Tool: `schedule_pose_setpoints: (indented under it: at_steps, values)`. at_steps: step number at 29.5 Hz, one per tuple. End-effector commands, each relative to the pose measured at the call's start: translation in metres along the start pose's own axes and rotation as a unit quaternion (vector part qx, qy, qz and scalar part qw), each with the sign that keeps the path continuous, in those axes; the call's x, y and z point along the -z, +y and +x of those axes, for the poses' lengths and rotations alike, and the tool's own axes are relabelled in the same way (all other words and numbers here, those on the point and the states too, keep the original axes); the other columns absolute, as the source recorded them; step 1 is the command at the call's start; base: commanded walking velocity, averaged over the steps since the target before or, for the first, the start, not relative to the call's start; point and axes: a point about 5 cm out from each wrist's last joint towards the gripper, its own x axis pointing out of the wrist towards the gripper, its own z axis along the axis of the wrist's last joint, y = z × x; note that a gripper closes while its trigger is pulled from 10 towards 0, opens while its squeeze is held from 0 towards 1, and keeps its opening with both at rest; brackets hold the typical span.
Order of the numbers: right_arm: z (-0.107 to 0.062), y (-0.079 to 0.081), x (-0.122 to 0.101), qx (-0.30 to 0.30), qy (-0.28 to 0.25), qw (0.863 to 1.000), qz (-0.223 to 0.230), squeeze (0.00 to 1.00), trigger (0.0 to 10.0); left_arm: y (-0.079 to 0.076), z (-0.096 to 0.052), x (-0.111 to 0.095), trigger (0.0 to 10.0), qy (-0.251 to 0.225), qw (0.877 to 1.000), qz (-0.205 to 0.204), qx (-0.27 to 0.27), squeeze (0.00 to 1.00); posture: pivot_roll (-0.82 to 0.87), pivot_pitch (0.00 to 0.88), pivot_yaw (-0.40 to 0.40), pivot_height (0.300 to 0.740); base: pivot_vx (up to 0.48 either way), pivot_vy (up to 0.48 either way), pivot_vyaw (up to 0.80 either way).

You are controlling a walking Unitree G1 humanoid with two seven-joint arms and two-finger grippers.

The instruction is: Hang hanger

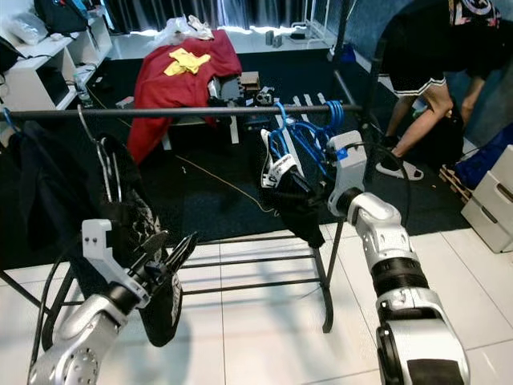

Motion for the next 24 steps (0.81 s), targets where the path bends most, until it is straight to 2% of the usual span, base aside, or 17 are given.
schedule_pose_setpoints:
  at_steps: [1,6,9,12,14,19,24]
  values:
    - [0.001,-0.002,-0.003,0.007,-0.004,1.0,-0.005,0.0,10.0,0.001,-0.002,0.0,10.0,0.003,1.0,-0.003,0.0,0.0,-0.04,0.094,-0.004,0.74,0.0,0.0,0.0]
    - [0.004,-0.005,-0.003,0.016,-0.004,1.0,0.003,0.0,10.0,0.002,-0.007,-0.002,10.0,0.004,1.0,-0.002,-0.001,0.0,-0.02,0.117,0.009,0.74,0.0,0.0,0.0]
    - [0.007,0.002,0.01,-0.009,0.023,0.999,0.024,0.0,10.0,0.003,-0.014,-0.005,10.0,0.006,1.0,0.001,-0.003,0.0,0.01,0.138,0.014,0.74,0.0,0.0,0.0]
    - [0.01,0.006,0.011,-0.025,0.016,0.999,0.046,0.0,10.0,0.004,-0.022,-0.009,10.0,0.006,1.0,0.004,-0.008,0.0,0.03,0.154,0.021,0.74,0.0,0.0,0.0]
    - [0.012,0.005,0.004,-0.021,-0.006,0.998,0.054,0.0,10.0,0.005,-0.028,-0.011,10.0,0.005,1.0,0.004,-0.011,0.0,0.04,0.162,0.024,0.74,0.0,0.0,0.0]
    - [0.013,0.002,-0.006,-0.018,-0.029,0.998,0.06,0.0,10.0,0.006,-0.031,-0.012,10.0,0.005,1.0,0.003,-0.014,0.0,0.04,0.171,0.031,0.74,0.0,0.0,0.0]
    - [0.016,-0.002,-0.031,-0.012,-0.082,0.994,0.069,0.0,10.0,0.005,-0.035,-0.012,10.0,0.01,1.0,-0.003,-0.013,0.0,0.05,0.184,0.037,0.74,0.0,0.0,0.0]
